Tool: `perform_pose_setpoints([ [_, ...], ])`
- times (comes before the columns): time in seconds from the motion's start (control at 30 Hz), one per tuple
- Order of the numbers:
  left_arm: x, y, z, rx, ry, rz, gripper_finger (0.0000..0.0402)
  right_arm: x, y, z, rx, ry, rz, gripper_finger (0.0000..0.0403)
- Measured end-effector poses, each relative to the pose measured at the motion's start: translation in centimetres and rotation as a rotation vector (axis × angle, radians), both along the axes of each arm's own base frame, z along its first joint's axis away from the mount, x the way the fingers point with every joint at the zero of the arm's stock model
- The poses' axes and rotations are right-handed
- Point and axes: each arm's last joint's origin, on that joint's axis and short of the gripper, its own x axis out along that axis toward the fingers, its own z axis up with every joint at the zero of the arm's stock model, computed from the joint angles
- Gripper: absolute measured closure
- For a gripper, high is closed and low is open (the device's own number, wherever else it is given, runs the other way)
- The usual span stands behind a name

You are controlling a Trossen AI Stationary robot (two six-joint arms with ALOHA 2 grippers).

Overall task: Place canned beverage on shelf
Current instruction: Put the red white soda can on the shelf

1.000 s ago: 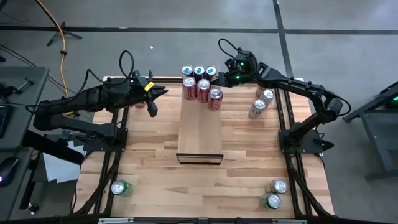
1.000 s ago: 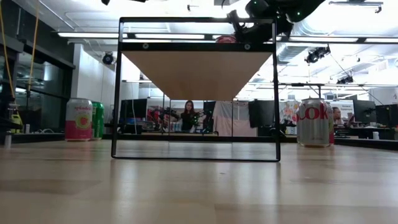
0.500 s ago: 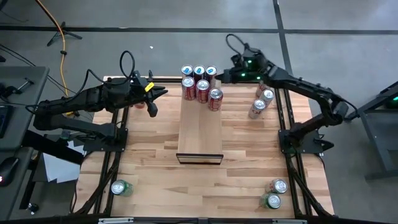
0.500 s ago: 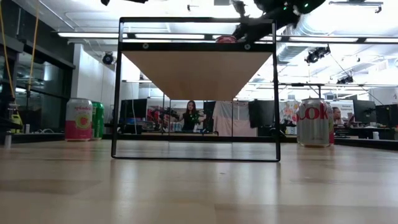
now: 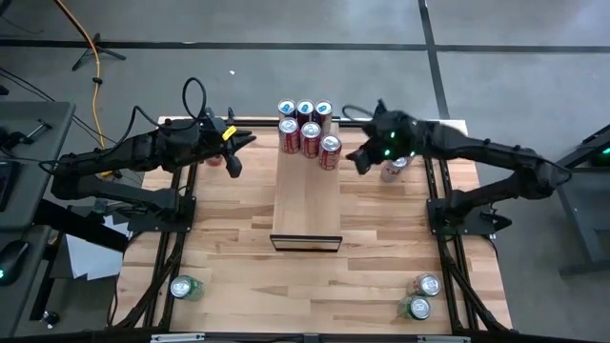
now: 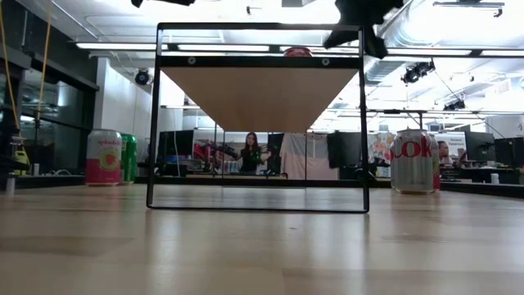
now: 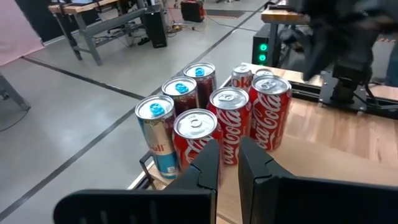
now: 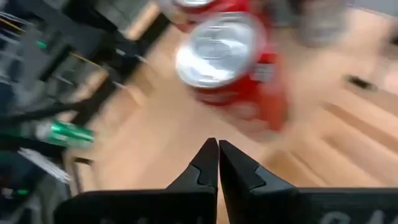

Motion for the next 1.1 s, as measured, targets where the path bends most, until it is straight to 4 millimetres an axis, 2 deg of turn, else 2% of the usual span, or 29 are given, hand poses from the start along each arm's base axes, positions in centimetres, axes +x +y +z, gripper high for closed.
perform_pose_setpoints([
  [0.2, 0.0, 0.0, 0.0, 0.0, -0.001, 0.004, 0.0401, 1.1, 1.1, -5.0, 0.119, -0.065, -0.045, 0.0403],
  [0.37, 0.0, 0.0, 0.0, 0.002, -0.001, 0.006, 0.0401, 1.4, 1.0, -6.8, 0.185, -0.218, -0.094, 0.0403],
  [0.5, 0.0, 0.0, 0.0, 0.002, -0.001, 0.007, 0.0401, 1.4, 0.8, -7.3, 0.199, -0.266, -0.133, 0.0403],
  [1.1, 0.0, 0.0, 0.0, -0.003, -0.004, 0.009, 0.0401, 1.4, -1.9, -7.9, 0.169, -0.267, -0.217, 0.0403],
])
